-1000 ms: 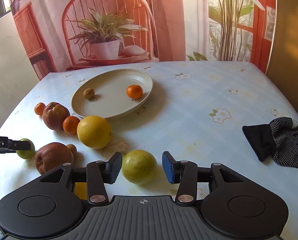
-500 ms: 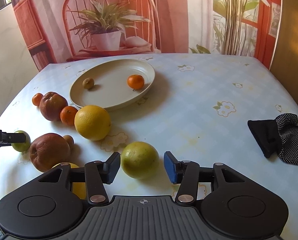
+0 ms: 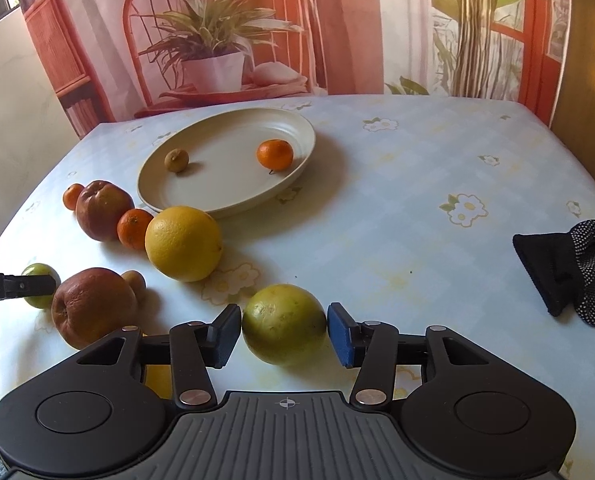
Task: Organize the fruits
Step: 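Grasp the yellow-green citrus with the right gripper while the left gripper lifts the lime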
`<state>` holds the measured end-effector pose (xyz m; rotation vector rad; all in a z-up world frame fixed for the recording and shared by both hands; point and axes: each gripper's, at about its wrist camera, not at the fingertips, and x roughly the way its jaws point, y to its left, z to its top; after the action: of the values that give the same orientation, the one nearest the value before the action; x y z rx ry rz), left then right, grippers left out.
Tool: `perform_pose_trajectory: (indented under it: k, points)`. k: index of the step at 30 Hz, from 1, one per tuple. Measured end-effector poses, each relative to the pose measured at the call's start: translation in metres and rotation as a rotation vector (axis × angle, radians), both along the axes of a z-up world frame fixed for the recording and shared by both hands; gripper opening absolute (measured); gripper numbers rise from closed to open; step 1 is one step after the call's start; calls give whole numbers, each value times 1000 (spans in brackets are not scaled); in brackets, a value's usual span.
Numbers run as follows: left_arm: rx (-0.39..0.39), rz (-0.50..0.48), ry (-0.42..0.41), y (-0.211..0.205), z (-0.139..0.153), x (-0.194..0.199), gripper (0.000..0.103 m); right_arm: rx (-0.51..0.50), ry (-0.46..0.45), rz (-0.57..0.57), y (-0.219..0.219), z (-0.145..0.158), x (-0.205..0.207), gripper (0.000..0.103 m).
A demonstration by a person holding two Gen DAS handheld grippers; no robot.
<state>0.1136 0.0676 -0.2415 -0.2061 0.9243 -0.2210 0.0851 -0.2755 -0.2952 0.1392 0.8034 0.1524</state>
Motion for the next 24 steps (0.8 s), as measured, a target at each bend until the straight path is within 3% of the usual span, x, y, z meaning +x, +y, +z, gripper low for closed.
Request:
perform_pose_trajectory:
  k: [10, 24]
  points:
    - [37, -39, -69, -4, 20, -1, 51, 29, -4, 6, -4, 2, 0, 44]
    - [100, -116, -230, -24, 84, 22, 51, -18, -125, 46, -26, 56, 22, 44]
